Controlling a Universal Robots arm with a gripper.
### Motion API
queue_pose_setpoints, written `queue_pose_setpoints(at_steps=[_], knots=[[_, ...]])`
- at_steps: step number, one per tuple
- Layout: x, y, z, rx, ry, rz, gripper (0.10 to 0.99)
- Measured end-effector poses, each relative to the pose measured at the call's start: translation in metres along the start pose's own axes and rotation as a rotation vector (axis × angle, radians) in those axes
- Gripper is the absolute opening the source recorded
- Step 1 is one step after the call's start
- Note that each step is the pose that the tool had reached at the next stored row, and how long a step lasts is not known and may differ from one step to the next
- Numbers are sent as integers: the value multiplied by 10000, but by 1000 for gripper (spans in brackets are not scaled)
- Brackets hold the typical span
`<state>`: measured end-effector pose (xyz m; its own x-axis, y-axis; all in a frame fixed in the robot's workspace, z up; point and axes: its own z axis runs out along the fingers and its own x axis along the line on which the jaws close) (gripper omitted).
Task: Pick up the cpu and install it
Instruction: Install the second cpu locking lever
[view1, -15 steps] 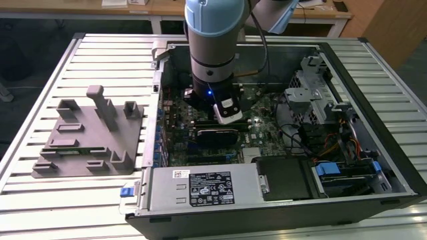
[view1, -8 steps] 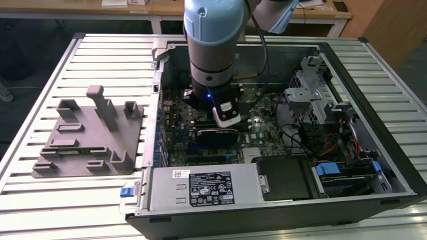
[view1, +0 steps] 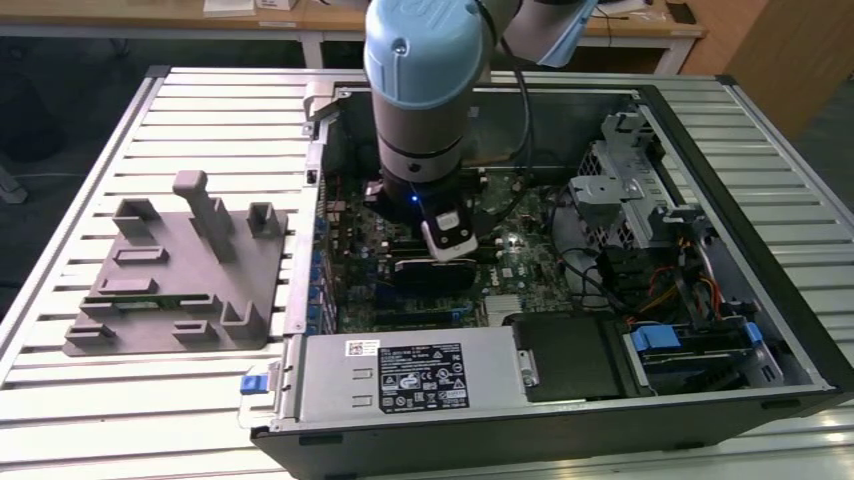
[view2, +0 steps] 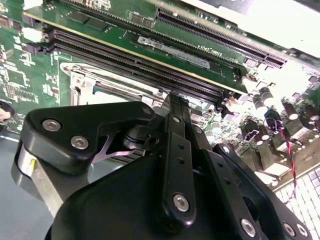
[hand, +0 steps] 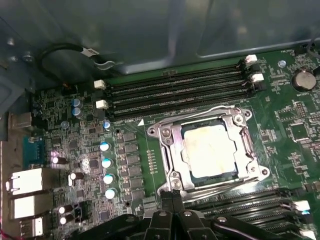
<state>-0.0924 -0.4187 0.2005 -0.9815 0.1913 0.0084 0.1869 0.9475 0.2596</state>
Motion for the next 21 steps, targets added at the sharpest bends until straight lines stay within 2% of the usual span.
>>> queue_pose_setpoints(at_steps=[4, 9, 12, 14, 21], knots=[[6, -10, 33, -187, 35, 8, 106], [18, -16, 65, -243, 50, 10, 106], [20, -17, 84, -323, 61, 14, 106], [20, -18, 96, -344, 61, 14, 106], [20, -21, 99, -324, 62, 13, 106]])
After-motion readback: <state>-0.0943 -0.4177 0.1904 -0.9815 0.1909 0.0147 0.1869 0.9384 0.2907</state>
